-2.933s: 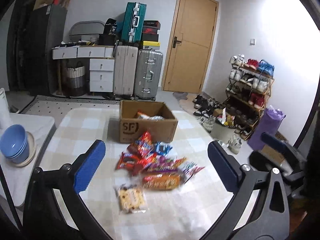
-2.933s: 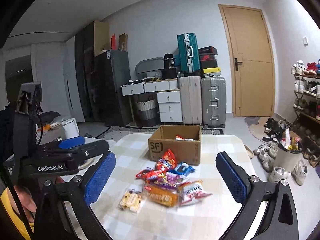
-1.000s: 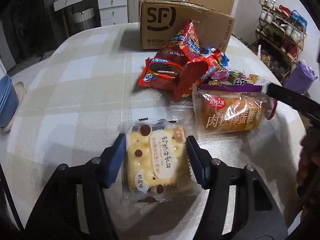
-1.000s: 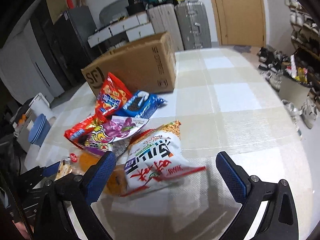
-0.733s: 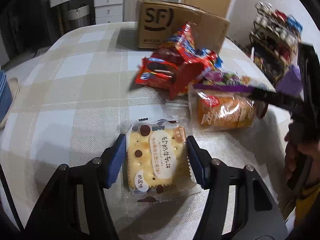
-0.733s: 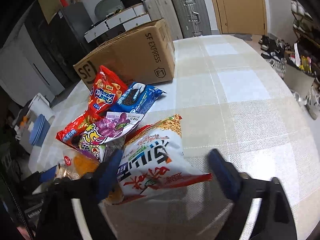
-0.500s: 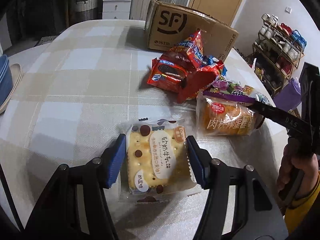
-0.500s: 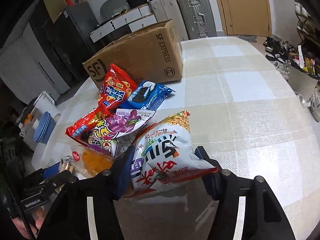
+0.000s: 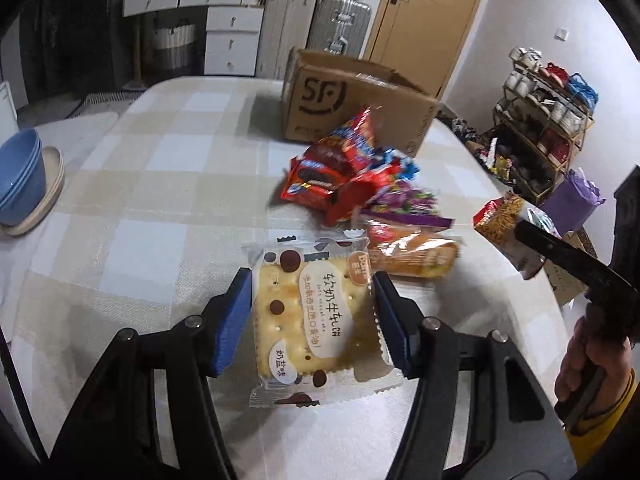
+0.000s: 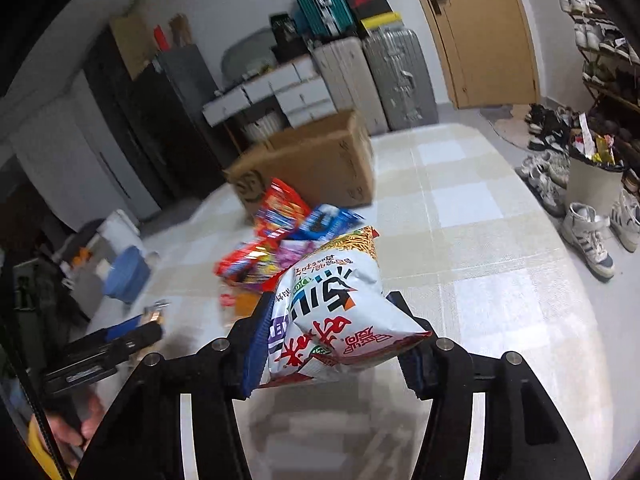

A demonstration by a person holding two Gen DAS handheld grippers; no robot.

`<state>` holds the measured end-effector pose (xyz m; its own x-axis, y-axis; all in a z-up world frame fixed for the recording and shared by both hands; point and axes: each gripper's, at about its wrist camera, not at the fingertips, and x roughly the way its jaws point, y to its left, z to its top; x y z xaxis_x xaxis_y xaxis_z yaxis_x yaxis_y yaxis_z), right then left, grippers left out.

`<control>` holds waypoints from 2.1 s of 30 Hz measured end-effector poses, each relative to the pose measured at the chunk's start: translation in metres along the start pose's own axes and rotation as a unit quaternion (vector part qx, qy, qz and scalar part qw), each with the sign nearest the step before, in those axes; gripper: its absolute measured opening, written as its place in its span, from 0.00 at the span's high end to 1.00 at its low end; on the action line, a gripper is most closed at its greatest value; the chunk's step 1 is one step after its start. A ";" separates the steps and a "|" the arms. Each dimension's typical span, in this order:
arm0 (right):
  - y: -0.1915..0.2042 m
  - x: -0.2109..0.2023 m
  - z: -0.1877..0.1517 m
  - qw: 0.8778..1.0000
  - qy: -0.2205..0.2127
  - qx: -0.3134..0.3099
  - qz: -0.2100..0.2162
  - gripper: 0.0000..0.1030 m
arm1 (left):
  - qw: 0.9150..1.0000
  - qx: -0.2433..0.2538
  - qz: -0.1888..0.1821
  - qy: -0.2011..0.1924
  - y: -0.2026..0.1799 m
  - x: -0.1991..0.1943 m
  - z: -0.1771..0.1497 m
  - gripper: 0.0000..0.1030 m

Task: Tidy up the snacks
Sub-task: 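Grasp the cookie pack with the left tool while the right tool grasps the white-red chip bag, then carry the cookie pack and chip bag over the box and release both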

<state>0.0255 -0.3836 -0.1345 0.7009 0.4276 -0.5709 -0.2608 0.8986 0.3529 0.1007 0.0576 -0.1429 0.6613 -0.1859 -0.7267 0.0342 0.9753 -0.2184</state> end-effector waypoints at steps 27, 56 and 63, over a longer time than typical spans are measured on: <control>0.051 -0.112 0.024 0.988 -0.079 0.025 0.127 0.46 | 0.997 0.037 -0.030 -0.067 -0.035 -0.106 0.006 0.44; 0.056 0.044 0.213 0.994 -0.055 -0.076 0.060 0.46 | 0.987 0.130 -0.007 -0.098 -0.082 -0.010 0.250 0.44; 0.042 0.122 0.251 0.997 -0.010 -0.071 0.029 0.46 | 0.992 0.121 0.000 -0.043 -0.091 0.071 0.305 0.44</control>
<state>0.2671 -0.3179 -0.0030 0.6945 0.4789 -0.5370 -0.3920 0.8777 0.2757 0.3732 -0.0075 0.0237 0.7229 -0.1860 -0.6654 0.2060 0.9773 -0.0493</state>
